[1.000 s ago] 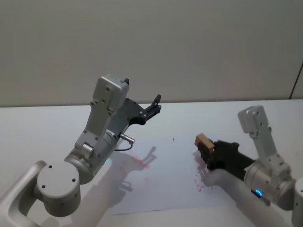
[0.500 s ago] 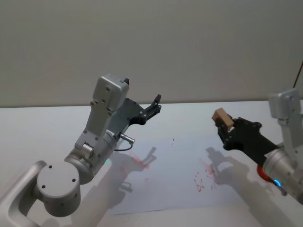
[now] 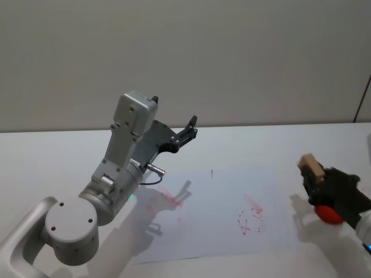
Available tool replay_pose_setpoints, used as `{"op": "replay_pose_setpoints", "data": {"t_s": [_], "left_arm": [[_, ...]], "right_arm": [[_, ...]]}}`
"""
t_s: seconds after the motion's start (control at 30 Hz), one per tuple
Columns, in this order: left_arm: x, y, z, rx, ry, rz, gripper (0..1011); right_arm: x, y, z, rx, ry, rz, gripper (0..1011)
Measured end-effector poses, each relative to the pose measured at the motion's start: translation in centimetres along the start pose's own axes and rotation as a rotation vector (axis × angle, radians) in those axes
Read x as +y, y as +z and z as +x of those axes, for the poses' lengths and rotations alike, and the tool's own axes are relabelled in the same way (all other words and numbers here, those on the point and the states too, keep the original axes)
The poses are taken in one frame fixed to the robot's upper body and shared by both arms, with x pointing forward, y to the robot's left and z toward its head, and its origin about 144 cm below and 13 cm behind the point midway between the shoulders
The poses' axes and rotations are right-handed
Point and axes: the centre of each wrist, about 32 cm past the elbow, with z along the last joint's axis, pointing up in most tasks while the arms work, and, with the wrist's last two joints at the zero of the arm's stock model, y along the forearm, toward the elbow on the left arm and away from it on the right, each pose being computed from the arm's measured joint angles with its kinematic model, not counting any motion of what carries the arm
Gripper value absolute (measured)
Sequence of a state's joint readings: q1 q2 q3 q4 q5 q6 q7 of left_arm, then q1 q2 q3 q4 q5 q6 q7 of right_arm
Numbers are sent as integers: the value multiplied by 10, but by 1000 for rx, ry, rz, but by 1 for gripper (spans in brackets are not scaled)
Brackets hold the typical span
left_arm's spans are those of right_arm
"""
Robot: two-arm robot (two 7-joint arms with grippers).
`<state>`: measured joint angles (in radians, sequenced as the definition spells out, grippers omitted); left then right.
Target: Use the one hand to pick up the stamp and affix it onto the A4 paper.
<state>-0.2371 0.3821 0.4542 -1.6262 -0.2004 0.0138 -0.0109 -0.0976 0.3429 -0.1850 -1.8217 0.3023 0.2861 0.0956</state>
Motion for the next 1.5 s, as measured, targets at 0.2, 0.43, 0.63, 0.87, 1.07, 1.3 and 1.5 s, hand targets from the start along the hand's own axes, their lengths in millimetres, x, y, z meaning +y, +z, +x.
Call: {"op": "replay_pose_setpoints", "data": {"t_s": [0.2, 0.43, 0.63, 0.87, 1.07, 1.3, 1.5], "left_arm": [[0, 0, 0, 0, 0, 0, 1001], [0, 0, 0, 0, 0, 0, 1001], [0, 0, 0, 0, 0, 0, 1001], [0, 0, 0, 0, 0, 0, 1001], [0, 0, 0, 0, 0, 0, 1001], [0, 0, 0, 0, 0, 0, 1001], [0, 0, 0, 0, 0, 0, 1001]], "right_arm": [[-13, -7, 7, 14, -57, -67, 218], [-19, -10, 17, 1, -104, -111, 218], [-19, -13, 25, -10, -127, -137, 218], [-17, -15, 30, -16, -130, -164, 218], [-12, -17, 32, -13, -114, -186, 218], [-6, -20, 33, -10, -96, -205, 221], [-3, -21, 33, -8, -87, -215, 391]]}}
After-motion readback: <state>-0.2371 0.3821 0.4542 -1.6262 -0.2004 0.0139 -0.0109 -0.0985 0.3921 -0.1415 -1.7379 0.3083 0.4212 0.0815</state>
